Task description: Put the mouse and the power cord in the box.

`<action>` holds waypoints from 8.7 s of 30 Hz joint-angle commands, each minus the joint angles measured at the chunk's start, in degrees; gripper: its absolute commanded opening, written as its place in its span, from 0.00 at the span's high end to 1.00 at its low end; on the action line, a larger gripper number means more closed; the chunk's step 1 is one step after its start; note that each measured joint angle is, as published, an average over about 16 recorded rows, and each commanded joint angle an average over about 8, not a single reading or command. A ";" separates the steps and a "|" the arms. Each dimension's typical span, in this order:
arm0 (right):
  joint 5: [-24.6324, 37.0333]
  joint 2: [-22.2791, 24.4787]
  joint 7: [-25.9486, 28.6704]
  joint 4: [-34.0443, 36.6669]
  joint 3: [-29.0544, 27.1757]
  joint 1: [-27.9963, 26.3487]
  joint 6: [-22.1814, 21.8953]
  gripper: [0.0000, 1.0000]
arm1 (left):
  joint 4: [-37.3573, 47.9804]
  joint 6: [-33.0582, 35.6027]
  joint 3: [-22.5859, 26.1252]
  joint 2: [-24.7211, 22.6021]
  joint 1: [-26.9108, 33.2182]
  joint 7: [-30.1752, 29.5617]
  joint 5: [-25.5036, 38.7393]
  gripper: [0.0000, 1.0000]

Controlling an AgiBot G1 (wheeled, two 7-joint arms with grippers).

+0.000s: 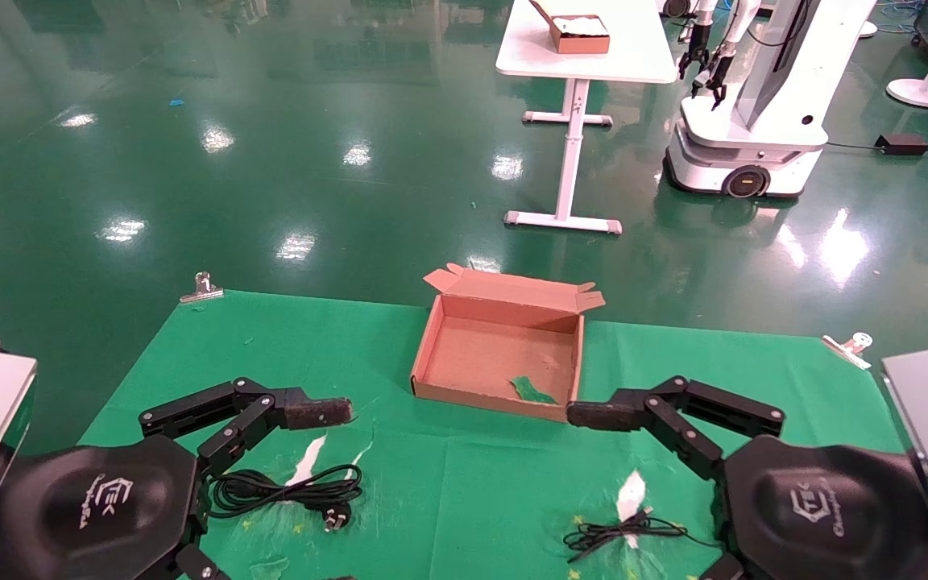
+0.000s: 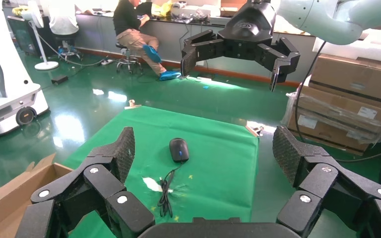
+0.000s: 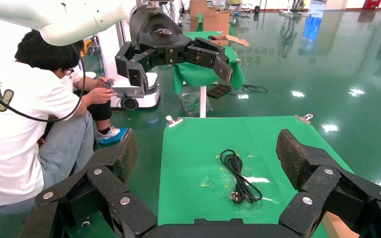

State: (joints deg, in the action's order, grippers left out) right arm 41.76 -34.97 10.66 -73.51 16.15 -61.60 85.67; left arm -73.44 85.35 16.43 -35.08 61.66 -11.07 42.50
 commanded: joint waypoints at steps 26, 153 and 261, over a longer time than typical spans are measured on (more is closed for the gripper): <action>23.89 5.38 10.76 -3.70 9.02 -4.21 -3.30 0.00 | -3.77 -8.61 15.70 -1.88 9.60 -11.07 42.66 0.00; 71.10 -40.10 -20.71 61.14 33.18 -35.58 -12.94 1.00 | 14.60 -24.99 27.26 -20.61 16.37 -15.77 80.09 1.00; 78.95 -21.47 12.04 8.11 33.97 -43.68 -0.61 1.00 | 26.11 -65.30 46.51 -43.83 21.77 -11.59 86.63 0.38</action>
State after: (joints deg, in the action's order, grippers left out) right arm 120.67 -57.09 21.49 -63.48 50.15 -105.51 84.36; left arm -48.04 20.63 62.25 -78.87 83.29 -22.54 129.13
